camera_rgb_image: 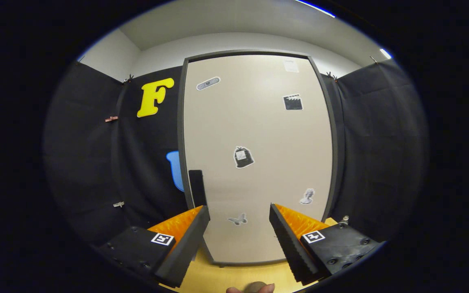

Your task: Open the shoe cabinet door, grab the shoes and put them into the shoe cabinet, then close the shoe cabinet door.

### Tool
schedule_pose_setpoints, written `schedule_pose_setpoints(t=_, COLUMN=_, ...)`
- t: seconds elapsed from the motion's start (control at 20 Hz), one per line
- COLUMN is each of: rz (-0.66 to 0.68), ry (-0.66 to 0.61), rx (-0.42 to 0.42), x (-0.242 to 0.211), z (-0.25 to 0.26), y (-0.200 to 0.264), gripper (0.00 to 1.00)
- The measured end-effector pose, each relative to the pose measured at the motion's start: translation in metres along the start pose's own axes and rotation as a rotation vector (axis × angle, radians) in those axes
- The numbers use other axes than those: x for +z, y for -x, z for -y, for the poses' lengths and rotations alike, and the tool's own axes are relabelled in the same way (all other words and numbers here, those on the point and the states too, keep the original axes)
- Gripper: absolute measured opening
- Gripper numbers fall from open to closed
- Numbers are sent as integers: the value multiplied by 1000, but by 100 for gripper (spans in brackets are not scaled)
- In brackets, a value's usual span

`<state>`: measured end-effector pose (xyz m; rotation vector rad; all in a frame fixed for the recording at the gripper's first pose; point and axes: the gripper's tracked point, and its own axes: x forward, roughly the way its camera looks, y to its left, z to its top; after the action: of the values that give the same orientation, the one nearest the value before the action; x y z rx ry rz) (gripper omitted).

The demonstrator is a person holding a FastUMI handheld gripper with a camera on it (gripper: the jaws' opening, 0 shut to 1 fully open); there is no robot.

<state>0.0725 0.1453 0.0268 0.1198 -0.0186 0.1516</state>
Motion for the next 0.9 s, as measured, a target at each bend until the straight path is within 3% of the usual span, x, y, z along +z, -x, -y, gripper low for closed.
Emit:
schedule_pose_setpoints(t=0.5, rz=-45, ry=-25, rx=32, x=-31, z=-52, y=-101, gripper=97)
schedule_pose_setpoints(t=0.6, rz=-67, ry=-22, rx=36, x=-40, z=-57, y=-113, gripper=91)
schedule_pose_setpoints(t=0.9, rz=-45, ry=2, rx=-7, x=-44, z=-60, y=-133, gripper=51)
